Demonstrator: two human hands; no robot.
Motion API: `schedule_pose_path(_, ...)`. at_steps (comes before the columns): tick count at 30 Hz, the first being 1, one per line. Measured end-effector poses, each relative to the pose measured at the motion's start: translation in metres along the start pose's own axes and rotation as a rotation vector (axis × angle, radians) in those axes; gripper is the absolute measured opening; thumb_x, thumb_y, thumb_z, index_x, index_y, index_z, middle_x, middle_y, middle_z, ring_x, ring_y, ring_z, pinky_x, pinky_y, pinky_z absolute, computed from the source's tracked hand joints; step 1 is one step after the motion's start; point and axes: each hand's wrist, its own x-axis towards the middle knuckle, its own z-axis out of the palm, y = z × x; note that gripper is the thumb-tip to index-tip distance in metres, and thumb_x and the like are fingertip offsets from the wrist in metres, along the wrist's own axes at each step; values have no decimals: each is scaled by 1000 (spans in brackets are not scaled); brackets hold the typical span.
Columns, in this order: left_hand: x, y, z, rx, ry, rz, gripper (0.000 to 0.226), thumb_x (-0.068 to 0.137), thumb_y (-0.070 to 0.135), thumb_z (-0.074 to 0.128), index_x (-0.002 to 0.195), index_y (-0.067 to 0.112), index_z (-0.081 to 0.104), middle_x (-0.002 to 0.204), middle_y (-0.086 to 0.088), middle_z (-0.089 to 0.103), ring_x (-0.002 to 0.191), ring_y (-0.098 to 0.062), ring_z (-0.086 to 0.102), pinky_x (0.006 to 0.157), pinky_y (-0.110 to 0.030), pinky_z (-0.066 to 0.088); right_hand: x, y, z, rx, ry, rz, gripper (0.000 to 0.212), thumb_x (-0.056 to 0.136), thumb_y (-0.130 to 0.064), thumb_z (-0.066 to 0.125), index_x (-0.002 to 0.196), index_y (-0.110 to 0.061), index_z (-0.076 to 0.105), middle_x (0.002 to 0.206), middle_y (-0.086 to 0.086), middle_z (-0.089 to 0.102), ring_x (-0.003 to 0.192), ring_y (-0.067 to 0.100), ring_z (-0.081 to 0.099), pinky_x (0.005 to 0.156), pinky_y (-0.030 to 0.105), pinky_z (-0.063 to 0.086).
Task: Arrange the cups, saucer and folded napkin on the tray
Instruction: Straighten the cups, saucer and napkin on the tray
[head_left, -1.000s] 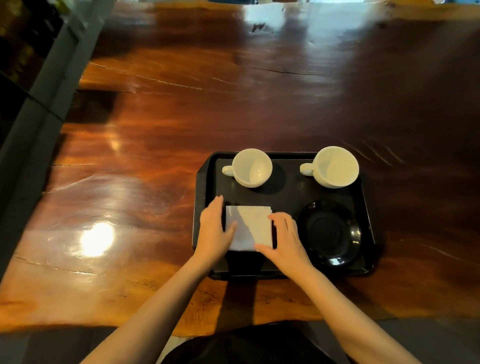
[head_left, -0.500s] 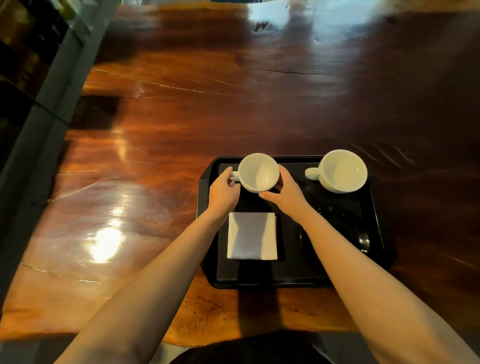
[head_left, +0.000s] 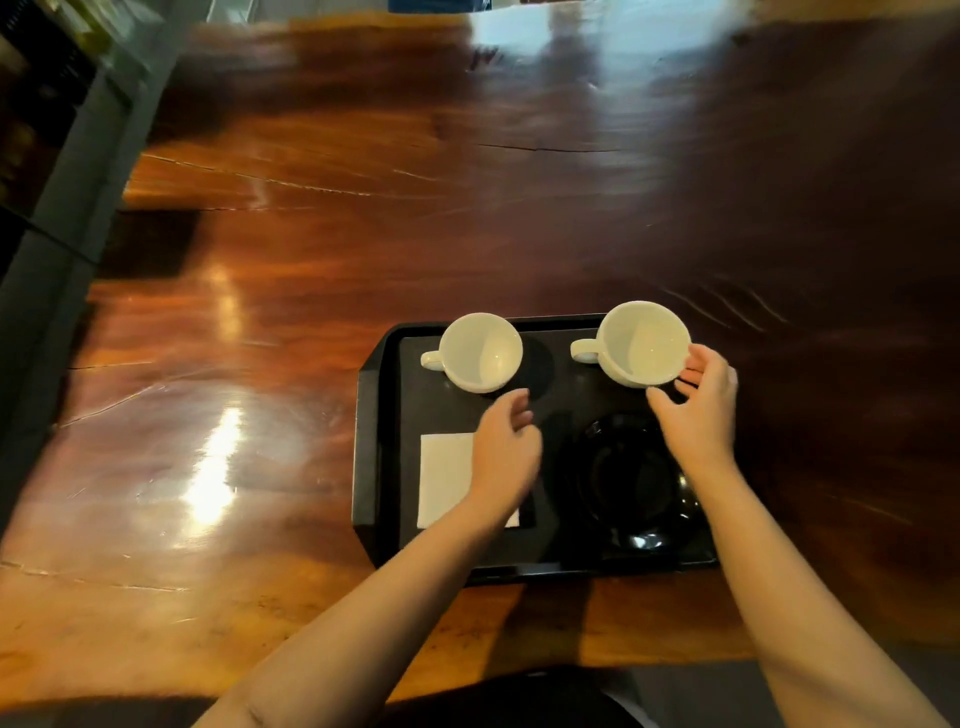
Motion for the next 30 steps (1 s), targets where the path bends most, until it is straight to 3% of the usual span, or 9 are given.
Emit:
schedule_pose_path(3, 19, 18, 33, 23, -151, -43, 62, 90, 0, 40, 148, 19, 28, 151, -5, 39, 137, -16, 41, 106, -25, 35, 16, 16, -6, 16, -118, 94, 76, 74, 1, 72, 139, -9, 33, 142, 16, 31, 124, 25, 47, 99, 25, 37)
schedule_pose_path(6, 40, 28, 49, 83, -181, -79, 71, 88, -1, 40, 151, 23, 17, 157, -6, 28, 143, -20, 31, 114, -38, 32, 26, 29, 2, 65, -208, 114, 82, 71, -3, 76, 139, -15, 32, 143, 12, 28, 127, 22, 43, 102, 27, 37)
schedule_pose_path(9, 51, 28, 56, 101, -172, -86, 74, 87, -2, 40, 151, 22, 14, 158, -6, 25, 145, -20, 26, 116, -40, 30, 31, 34, 5, 111, -205, 147, 82, 70, -10, 78, 138, -18, 33, 143, 8, 26, 127, 21, 42, 106, 32, 38)
schedule_pose_path(12, 52, 28, 61, 47, -160, -87, 72, 86, -6, 39, 150, 21, 20, 155, -6, 33, 143, -17, 30, 114, -39, 35, 30, 35, 5, 117, -212, 138, 82, 71, -12, 78, 138, -17, 31, 143, 7, 25, 126, 20, 42, 102, 27, 36)
schedule_pose_path(15, 53, 28, 66, 28, -146, -71, 71, 86, -9, 37, 149, 21, 24, 152, -3, 38, 143, -14, 32, 110, -30, 36, 27, 33, 5, 101, -225, 129, 84, 71, -15, 79, 138, -15, 29, 142, 8, 24, 126, 21, 41, 107, 32, 38)
schedule_pose_path(19, 54, 27, 67, 29, -115, -89, 71, 87, -7, 40, 150, 18, 19, 153, -3, 36, 142, -14, 33, 95, -20, 34, 26, 30, 5, 91, -250, 110, 84, 73, -17, 78, 139, -14, 27, 143, 8, 23, 126, 21, 40, 106, 33, 39)
schedule_pose_path(22, 52, 25, 64, 18, -76, -101, 72, 88, -6, 42, 151, 16, 15, 155, -6, 32, 142, -16, 33, 97, -22, 34, 25, 33, -1, 83, -309, 88, 86, 75, -18, 76, 143, -14, 24, 145, 9, 23, 130, 22, 39, 106, 31, 36)
schedule_pose_path(27, 15, 0, 60, 302, -37, -54, 59, 87, -2, 44, 144, 12, 36, 144, -11, 47, 134, -25, 45, 109, -33, 35, -2, 52, -39, -123, -332, 42, 52, 94, -16, 51, 142, -6, 33, 140, 14, 40, 128, 23, 44, 102, 27, 36)
schedule_pose_path(30, -5, -25, 67, 375, -67, -75, 61, 87, -5, 44, 144, 14, 36, 147, -11, 45, 136, -25, 41, 111, -35, 35, -26, 66, -42, -202, -350, 36, 41, 97, -14, 43, 137, -4, 41, 136, 14, 47, 126, 24, 47, 102, 31, 38)
